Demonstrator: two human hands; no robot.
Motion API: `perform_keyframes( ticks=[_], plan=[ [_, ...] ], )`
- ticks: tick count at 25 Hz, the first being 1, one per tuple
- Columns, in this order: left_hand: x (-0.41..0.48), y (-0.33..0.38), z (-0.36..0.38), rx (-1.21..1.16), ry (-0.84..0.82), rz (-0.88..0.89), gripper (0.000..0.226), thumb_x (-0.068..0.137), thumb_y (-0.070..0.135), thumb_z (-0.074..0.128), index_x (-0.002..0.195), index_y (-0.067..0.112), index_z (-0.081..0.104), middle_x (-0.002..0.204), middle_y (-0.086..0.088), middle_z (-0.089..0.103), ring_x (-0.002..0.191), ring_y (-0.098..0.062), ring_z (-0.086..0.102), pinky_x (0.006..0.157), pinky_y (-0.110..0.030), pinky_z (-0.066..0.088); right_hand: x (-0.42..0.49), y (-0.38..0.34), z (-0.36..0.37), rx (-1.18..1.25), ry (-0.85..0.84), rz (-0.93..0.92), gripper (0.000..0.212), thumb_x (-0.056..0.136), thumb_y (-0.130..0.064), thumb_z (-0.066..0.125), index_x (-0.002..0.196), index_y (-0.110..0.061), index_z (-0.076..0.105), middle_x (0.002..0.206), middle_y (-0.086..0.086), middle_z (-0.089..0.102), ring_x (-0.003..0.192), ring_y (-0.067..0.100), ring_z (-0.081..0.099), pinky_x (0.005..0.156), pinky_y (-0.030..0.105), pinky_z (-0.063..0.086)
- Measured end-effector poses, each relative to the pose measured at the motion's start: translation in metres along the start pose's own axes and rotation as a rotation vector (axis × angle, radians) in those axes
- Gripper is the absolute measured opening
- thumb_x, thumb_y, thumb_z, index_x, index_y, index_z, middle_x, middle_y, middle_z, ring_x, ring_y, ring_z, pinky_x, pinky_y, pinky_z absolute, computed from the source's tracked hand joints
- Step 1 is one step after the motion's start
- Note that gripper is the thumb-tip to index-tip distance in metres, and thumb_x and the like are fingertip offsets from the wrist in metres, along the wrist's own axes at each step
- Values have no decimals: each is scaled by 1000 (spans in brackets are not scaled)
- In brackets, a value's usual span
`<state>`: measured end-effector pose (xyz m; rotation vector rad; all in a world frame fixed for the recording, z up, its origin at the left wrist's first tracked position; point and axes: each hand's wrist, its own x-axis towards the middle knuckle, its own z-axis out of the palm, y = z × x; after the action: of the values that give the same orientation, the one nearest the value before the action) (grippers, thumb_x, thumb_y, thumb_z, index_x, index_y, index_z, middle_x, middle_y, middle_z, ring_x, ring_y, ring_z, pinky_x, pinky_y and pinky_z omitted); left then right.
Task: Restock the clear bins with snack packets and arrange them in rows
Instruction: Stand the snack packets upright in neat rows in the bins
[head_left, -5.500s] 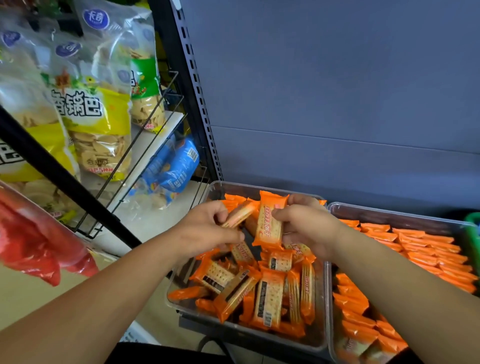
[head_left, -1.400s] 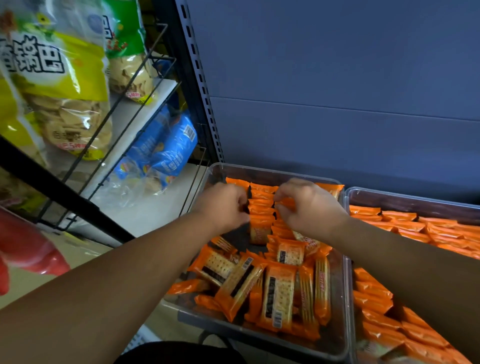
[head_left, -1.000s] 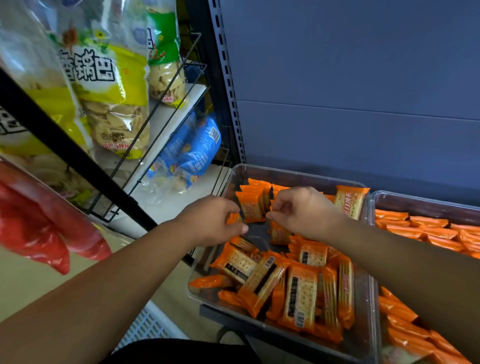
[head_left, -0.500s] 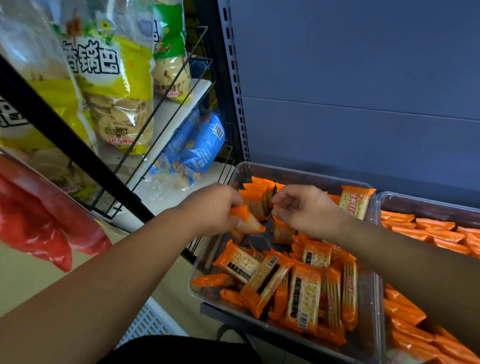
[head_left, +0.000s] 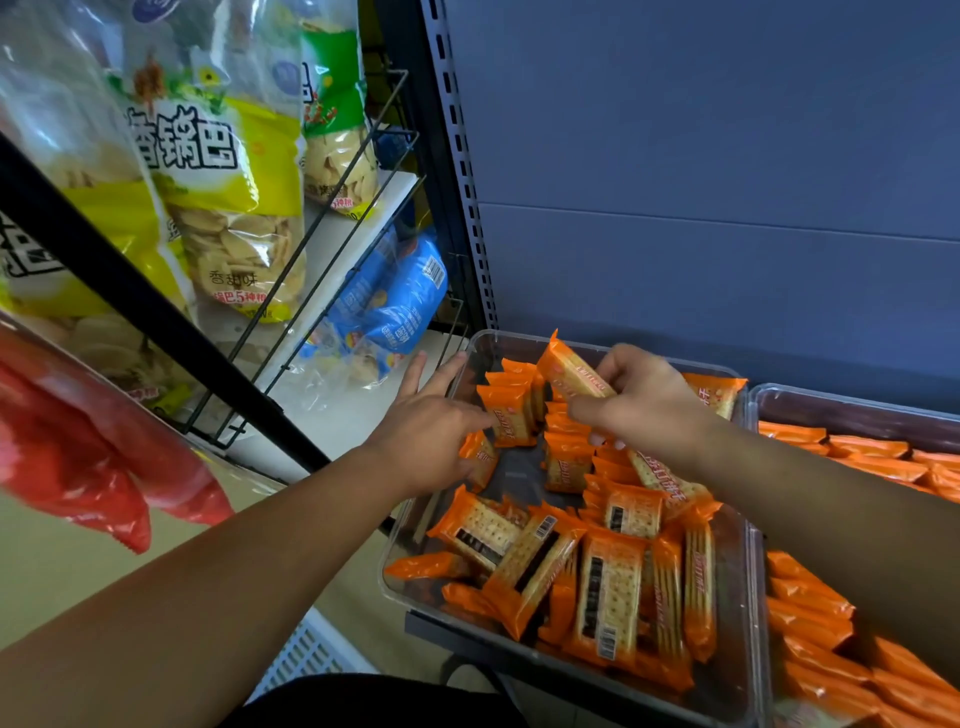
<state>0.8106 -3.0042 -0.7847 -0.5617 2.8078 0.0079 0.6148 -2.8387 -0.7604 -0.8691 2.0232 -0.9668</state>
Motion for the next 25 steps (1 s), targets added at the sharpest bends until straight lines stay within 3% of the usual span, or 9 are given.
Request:
perform_keyframes(
  ticks=[3,5,7,9,12,15,18,22,25],
  plan=[
    [2,3,1,-2,66,1,53,81,43,83,131,40,67,131,17,67,157,-24,13,126,-56,-12,-2,-2,2,79,-105,36,33,89,-45,76,105,-23,57,86,6,77,65,16,63,62,33,50],
    [-1,0,1,-94,187,11,42,82,34,82,122,33,71,112,14,66,139,-24,39,124,-46,17,-4,-2,5,149,-156,63,41,95,-62,60,112,-25,58,87,6,77,66,18,60,63,34,49],
    [-6,-2,-9,-310,292,-60,26,84,16,76,108,26,74,96,10,62,109,-19,55,94,-33,45,0,-1,4,261,-146,111,41,101,-61,50,121,-26,58,90,11,74,68,22,62,62,37,51],
    [-12,-1,-27,-514,348,-197,19,82,5,73,91,22,75,85,9,61,84,-13,59,72,-29,50,1,-3,-1,381,-143,165,37,101,-55,55,122,-26,61,92,7,69,75,23,63,63,38,50],
    [-29,12,-50,-740,268,-291,18,84,1,75,81,19,69,75,4,62,65,-4,57,64,-23,46,-9,-10,-7,479,-151,201,39,91,-50,72,122,-27,68,107,-3,70,101,22,62,72,39,48],
    [-43,26,-71,-916,280,-414,15,86,4,77,80,17,70,76,3,68,68,1,63,65,-22,50,-25,-21,-12,568,-75,217,31,93,-25,76,123,-23,68,113,1,76,107,23,68,79,41,55],
    [-50,39,-104,-1048,364,-586,11,86,11,76,85,18,68,89,-4,71,88,-17,67,76,-32,52,-45,-34,-17,616,-44,216,25,97,-5,66,117,-18,70,105,4,80,102,23,74,80,39,58],
    [-59,62,-135,-1359,472,-736,6,97,14,62,101,18,62,96,-14,73,77,-24,71,59,-33,51,-66,-40,-30,742,-10,243,27,96,-1,64,120,-12,69,108,13,79,101,31,76,84,49,64],
    [-66,77,-135,-1674,445,-741,24,102,6,60,124,15,60,105,-21,74,79,-26,73,64,-33,57,-72,-39,-34,779,81,239,37,87,-10,77,122,-12,63,121,17,70,108,39,71,79,51,65]
  ],
)
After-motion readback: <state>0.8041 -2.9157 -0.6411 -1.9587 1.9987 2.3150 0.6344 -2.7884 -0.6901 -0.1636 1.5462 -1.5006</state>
